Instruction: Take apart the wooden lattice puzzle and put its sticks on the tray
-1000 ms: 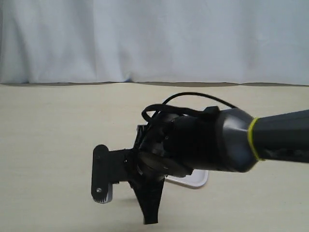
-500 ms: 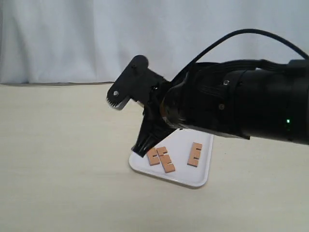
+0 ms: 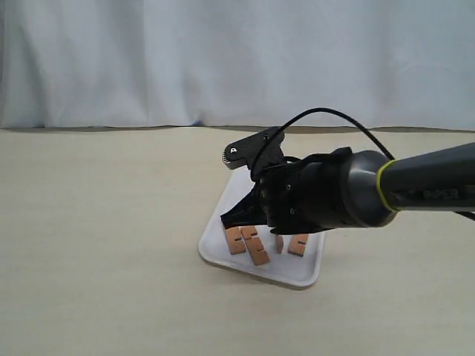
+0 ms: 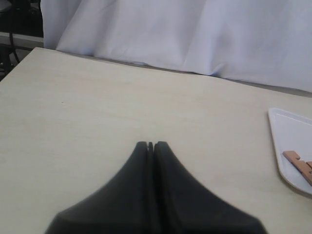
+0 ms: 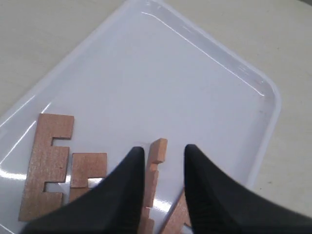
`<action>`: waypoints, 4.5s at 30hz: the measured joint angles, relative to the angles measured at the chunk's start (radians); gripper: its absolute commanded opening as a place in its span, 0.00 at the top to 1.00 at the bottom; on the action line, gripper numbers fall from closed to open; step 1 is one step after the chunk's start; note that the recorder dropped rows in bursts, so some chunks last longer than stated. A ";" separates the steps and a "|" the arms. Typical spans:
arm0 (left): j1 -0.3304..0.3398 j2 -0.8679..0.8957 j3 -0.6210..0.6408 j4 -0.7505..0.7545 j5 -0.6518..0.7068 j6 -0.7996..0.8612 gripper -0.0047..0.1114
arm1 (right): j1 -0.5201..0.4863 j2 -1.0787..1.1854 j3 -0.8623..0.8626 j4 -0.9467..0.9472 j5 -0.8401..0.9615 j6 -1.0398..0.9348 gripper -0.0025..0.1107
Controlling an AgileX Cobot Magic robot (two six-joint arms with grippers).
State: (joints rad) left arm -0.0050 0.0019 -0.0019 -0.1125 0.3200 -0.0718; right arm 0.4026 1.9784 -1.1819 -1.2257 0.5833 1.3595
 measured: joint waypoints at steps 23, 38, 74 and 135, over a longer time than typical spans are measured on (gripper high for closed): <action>0.000 0.000 0.000 0.000 0.000 0.000 0.96 | 0.142 -0.267 0.024 1.176 0.365 -1.334 0.94; 0.000 0.000 0.000 0.000 0.000 0.000 0.96 | -0.473 -0.744 0.388 1.193 0.267 -1.351 0.94; 0.000 0.000 0.000 0.000 0.000 0.000 0.96 | -0.629 -1.889 0.880 1.247 -0.386 -1.340 0.94; 0.000 0.000 0.000 0.000 0.000 0.000 0.96 | -0.629 -1.974 1.178 1.468 -0.312 -1.538 0.94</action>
State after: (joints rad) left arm -0.0050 0.0019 -0.0019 -0.1125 0.3200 -0.0718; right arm -0.2269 0.0043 -0.0037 0.2425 0.2711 -0.1789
